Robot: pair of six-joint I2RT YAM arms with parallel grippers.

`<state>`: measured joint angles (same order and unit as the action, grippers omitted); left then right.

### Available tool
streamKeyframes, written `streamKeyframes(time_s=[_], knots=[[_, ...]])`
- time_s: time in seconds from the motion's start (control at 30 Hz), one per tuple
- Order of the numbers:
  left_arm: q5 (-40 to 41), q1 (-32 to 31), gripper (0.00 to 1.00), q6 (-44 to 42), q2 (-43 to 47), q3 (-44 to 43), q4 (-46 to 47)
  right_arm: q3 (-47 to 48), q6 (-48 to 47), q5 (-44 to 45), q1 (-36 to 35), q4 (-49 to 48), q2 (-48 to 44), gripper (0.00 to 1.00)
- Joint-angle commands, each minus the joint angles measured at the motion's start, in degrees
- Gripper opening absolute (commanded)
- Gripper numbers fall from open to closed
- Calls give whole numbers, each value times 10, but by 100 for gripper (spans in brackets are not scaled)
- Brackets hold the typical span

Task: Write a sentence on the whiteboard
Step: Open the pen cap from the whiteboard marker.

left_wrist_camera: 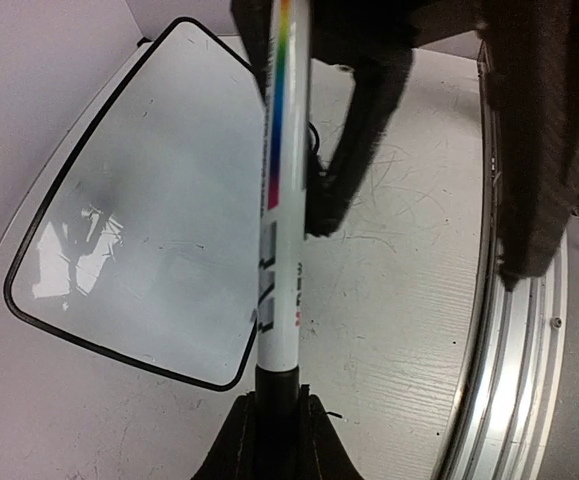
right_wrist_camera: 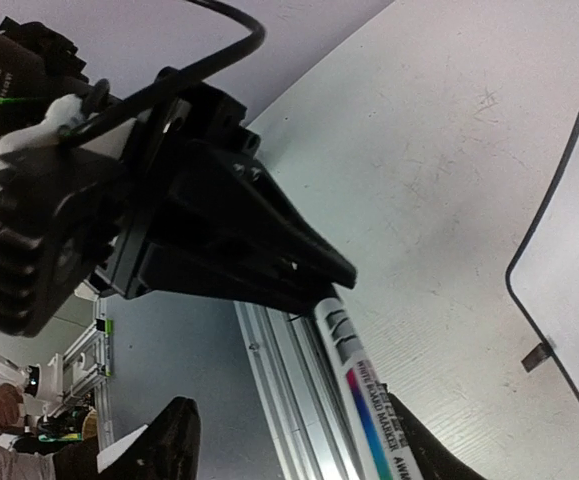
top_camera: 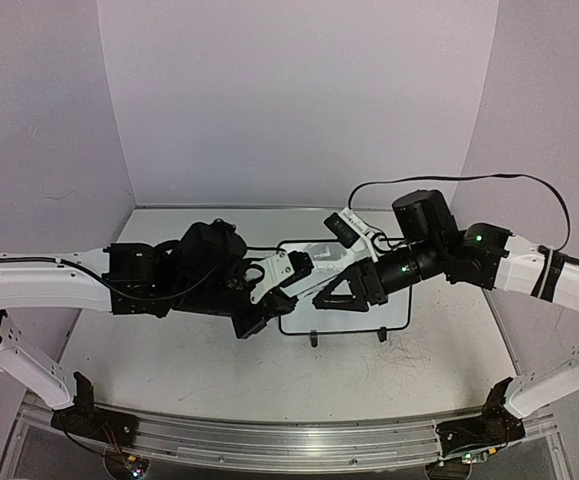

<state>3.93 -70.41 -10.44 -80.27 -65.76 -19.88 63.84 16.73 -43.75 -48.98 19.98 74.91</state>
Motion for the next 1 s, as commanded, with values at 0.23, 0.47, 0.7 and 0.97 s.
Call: streamKeyframes(time_s=[0.23,0.47,0.7,0.97], knots=[[-55,5,0,6,27,7,23,1,2,-34,-5,-48,11,42],[-76,5,0,4,16,4,21,6,1,-27,-4,-49,20,41],[-82,5,0,9,9,5,21,14,-6,-35,-4,-46,39,33],[-87,6,0,12,2,5,20,25,-11,-42,-4,-42,55,22]])
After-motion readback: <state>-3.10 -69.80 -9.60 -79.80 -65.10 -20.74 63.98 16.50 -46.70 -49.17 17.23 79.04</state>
